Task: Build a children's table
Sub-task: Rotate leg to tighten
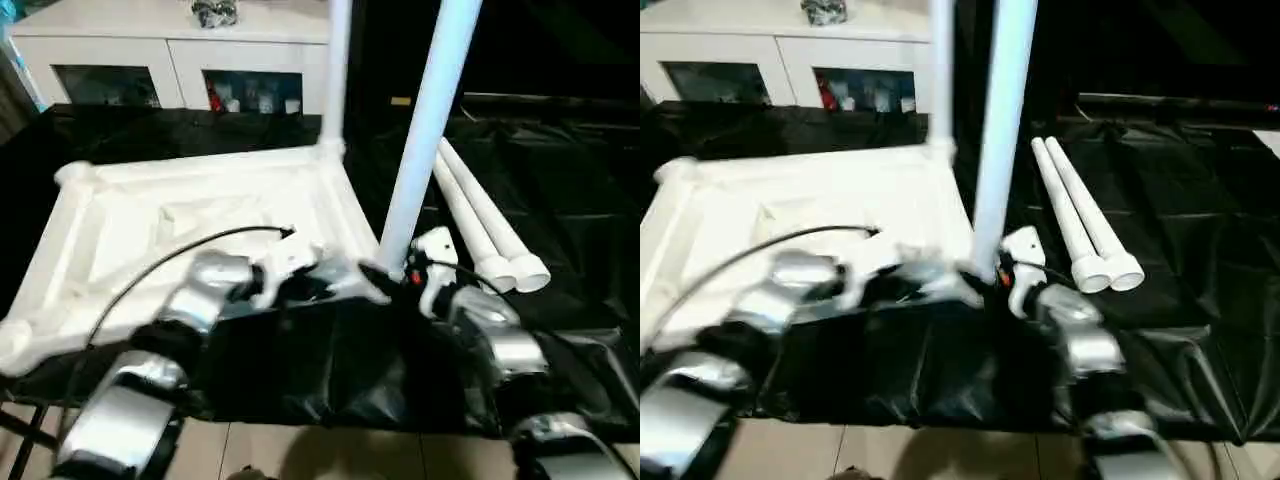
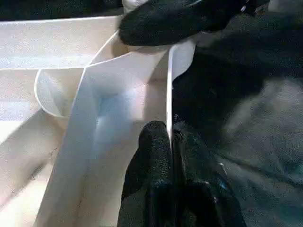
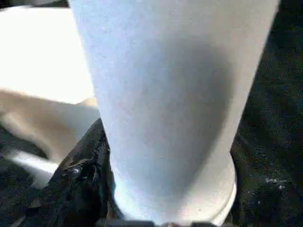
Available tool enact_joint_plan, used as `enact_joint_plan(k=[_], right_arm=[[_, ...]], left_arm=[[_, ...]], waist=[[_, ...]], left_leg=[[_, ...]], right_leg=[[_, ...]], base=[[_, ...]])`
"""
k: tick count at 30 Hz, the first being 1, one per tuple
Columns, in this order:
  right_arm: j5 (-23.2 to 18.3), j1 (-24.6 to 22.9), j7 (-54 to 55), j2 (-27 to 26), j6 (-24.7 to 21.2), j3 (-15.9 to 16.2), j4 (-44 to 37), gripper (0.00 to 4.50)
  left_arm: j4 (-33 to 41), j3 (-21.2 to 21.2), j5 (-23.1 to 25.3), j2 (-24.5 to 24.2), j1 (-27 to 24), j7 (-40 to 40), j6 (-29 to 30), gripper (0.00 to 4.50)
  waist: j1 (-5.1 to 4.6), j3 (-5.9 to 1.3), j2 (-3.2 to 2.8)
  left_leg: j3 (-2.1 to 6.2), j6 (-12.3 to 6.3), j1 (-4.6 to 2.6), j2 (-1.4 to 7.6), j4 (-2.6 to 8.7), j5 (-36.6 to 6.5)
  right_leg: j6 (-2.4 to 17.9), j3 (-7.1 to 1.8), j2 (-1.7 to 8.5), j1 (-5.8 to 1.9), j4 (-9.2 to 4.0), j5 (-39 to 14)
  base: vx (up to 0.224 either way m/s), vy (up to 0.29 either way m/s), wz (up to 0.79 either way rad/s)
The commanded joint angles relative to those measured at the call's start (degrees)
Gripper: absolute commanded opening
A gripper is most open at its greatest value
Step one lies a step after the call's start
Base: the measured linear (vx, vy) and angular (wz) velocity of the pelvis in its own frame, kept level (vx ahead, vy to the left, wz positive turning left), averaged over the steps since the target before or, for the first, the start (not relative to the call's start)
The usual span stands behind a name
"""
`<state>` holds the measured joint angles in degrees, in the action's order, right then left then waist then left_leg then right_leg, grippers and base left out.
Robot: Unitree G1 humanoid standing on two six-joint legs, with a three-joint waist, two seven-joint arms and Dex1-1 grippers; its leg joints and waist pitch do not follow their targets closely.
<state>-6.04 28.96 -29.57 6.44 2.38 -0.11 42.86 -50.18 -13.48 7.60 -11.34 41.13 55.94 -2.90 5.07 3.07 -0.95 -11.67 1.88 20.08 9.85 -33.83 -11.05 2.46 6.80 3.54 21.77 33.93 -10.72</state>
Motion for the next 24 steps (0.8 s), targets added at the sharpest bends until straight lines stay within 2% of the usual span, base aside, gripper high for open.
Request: enact_joint_plan(k=[1, 3, 4, 5, 10, 12, 16, 17, 18, 21, 23, 24], right_arm=[[2.2, 0.4, 4.9, -3.9, -0.7, 2.4, 3.6, 2.76], [2.9, 1.1, 8.2, -5.4, 0.2, 2.1, 4.7, 2.76], [3.5, 1.3, 9.3, -5.8, 0.9, 2.2, 4.9, 3.32], [4.0, 1.6, 10.2, -6.0, 1.8, 2.0, 5.2, 3.45], [4.6, 2.0, 5.8, -3.5, 3.3, 3.1, 5.1, 3.73], [4.5, 2.0, 2.2, -2.0, 3.8, 3.8, 4.8, 3.94], [2.5, 1.7, -5.7, 0.1, 3.8, 4.1, 3.0, 3.94], [1.3, 1.0, -12.6, 2.2, 3.5, 5.0, 0.9, 3.94], [1.0, 0.8, -14.5, 2.7, 3.4, 5.3, 0.3, 3.94], [0.8, -0.6, -25.5, 7.1, 4.3, 8.4, -2.5, 3.94], [0.4, -1.0, -28.4, 8.1, 3.9, 9.1, -3.2, 3.94], [-0.3, -1.5, -32.1, 9.2, 2.9, 9.6, -4.4, 3.94]], left_arm=[[-1.4, -1.0, 0.1, 4.3, 0.4, -5.2, -0.1, 0.00], [-1.5, -1.3, 0.4, 5.3, 0.4, -6.6, 0.2, 0.00], [-1.4, -1.4, 0.5, 5.6, 0.3, -6.8, 0.3, 0.00], [-1.3, -1.4, 0.6, 5.6, 0.2, -6.5, 0.1, 0.00], [0.1, -1.3, -0.3, 3.3, -0.9, -1.8, -2.4, 0.00], [0.6, -1.3, -0.9, 2.0, -1.5, 1.3, -4.0, 0.00], [1.2, -1.7, -1.5, -0.2, -2.4, 5.4, -5.8, 0.00], [2.0, -1.3, -2.8, -1.5, -3.0, 9.0, -6.1, 0.00], [2.3, -1.1, -3.3, -1.9, -3.2, 10.0, -6.1, 0.00], [3.6, -0.8, -5.1, -4.1, -4.0, 16.3, -6.3, 0.00], [3.7, -0.8, -5.3, -4.7, -4.1, 17.4, -6.4, 0.00], [3.6, -0.8, -5.5, -5.4, -4.0, 18.8, -6.7, 0.00]], waist=[[-0.26, -3.27, 0.04], [-0.32, -3.21, 0.17], [-0.30, -3.25, 0.22], [-0.28, -3.27, 0.23], [-0.14, -3.39, 0.14], [-0.10, -3.56, 0.23], [0.17, -3.51, 0.18], [0.33, -3.57, 0.23], [0.46, -3.61, 0.12], [0.38, -3.52, 0.30], [0.45, -3.41, 0.29], [0.47, -3.39, 0.53]], left_leg=[[2.73, -0.80, -0.79, 4.46, 4.26, -12.9], [2.64, -1.11, -0.75, 4.38, 4.23, -13.2], [2.63, -1.48, -0.66, 4.30, 4.19, -12.9], [2.55, -1.88, -0.54, 4.26, 4.12, -12.6], [2.61, -2.78, -0.42, 4.40, 4.22, -12.0], [2.41, -3.65, -0.16, 4.34, 4.02, -10.8], [2.20, -4.42, -0.08, 4.46, 3.94, -9.9], [2.20, -4.64, -0.03, 4.45, 3.88, -9.9], [2.22, -5.01, 0.09, 4.67, 3.87, -9.5], [2.15, -5.32, 0.11, 4.61, 3.85, -10.0], [2.13, -5.41, 0.06, 4.56, 3.86, -10.4], [2.17, -5.20, 0.01, 4.56, 3.88, -10.6]], right_leg=[[7.1, -4.47, 7.17, -1.77, -5.79, -23.3], [7.2, -4.51, 7.18, -1.84, -5.83, -23.0], [7.1, -4.53, 7.21, -1.95, -5.80, -22.9], [7.0, -4.60, 7.29, -1.92, -5.84, -23.0], [6.8, -4.54, 7.08, -2.07, -5.61, -21.7], [7.7, -4.59, 7.08, -2.28, -5.15, -18.4], [8.2, -4.54, 6.96, -2.28, -4.99, -17.3], [8.2, -4.43, 6.99, -2.52, -4.90, -17.3], [8.1, -4.44, 6.90, -2.47, -4.74, -16.4], [8.3, -4.33, 6.77, -2.41, -4.70, -16.8], [7.9, -4.36, 6.80, -2.32, -4.97, -18.5], [7.7, -4.34, 6.80, -2.39, -5.09, -19.5]], base=[[0.000, 0.000, 0.00], [0.000, 0.000, 0.00], [0.000, 0.000, 0.00], [0.000, 0.000, 0.00], [0.000, 0.000, 0.00], [0.000, 0.000, 0.00], [0.000, 0.000, 0.00], [0.000, 0.000, 0.00], [0.000, 0.000, 0.00], [0.000, 0.000, 0.00], [0.000, 0.000, 0.00], [0.000, 0.000, 0.00]])
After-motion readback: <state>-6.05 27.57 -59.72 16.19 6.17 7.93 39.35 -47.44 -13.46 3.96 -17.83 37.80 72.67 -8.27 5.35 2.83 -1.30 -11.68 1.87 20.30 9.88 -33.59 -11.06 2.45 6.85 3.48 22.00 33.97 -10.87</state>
